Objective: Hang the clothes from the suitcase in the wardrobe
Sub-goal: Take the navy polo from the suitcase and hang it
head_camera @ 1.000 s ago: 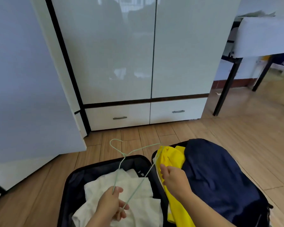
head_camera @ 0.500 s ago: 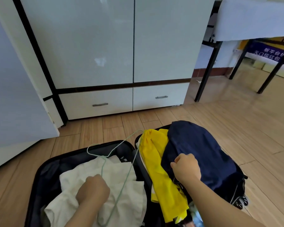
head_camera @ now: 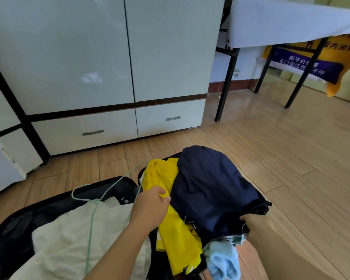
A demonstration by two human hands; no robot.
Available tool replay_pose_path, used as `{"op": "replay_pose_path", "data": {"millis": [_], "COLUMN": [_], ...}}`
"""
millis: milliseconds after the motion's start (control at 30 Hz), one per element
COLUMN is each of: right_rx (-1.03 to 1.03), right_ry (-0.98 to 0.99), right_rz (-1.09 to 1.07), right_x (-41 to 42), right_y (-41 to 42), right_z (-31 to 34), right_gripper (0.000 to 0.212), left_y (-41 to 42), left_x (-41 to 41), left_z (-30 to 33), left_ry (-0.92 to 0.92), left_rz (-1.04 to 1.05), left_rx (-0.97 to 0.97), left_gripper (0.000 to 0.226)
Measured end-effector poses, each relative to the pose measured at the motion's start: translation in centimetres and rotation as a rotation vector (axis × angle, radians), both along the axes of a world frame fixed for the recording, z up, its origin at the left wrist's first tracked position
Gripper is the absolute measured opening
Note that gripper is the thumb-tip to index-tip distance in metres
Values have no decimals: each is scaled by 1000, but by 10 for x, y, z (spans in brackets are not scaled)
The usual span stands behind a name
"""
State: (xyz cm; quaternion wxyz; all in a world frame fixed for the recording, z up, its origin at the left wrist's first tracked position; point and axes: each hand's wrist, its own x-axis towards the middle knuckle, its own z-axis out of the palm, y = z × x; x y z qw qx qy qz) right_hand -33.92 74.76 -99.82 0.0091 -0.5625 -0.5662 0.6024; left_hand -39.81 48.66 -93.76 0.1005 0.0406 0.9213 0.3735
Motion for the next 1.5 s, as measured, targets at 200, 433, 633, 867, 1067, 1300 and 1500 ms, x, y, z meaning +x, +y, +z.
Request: {"op": "replay_pose_path", "data": {"millis": [200,433,633,867,1067,1300,1500], "right_rx": [188,-37,490,998,1093,972,473], "right_ry": [342,519,239,-397,-527,243,827], "right_rz": [143,672,683,824,1045,844,713], "right_x": [-39,-51,-41,-17,-3,-41,-55], "right_y": [-48,-96,-71,-42,-39,-55,-95], "right_z": [72,124,118,76,45,120,204], "right_gripper": [30,23,18,50,42,15,23], "left_y": [23,32,13,0,1,13,22], "left_x": [7,6,7,3,5,4,-7], "left_z": [22,38,27,17,14,37,69], "left_ry": [-8,111,-89,-77,-83,49,126], "left_rz": [-221,-224,-130,-30,-75,-257,92], "left_rx": [226,361,276,256,226,234,720], "left_gripper": [95,40,27,29,33,92,24]}}
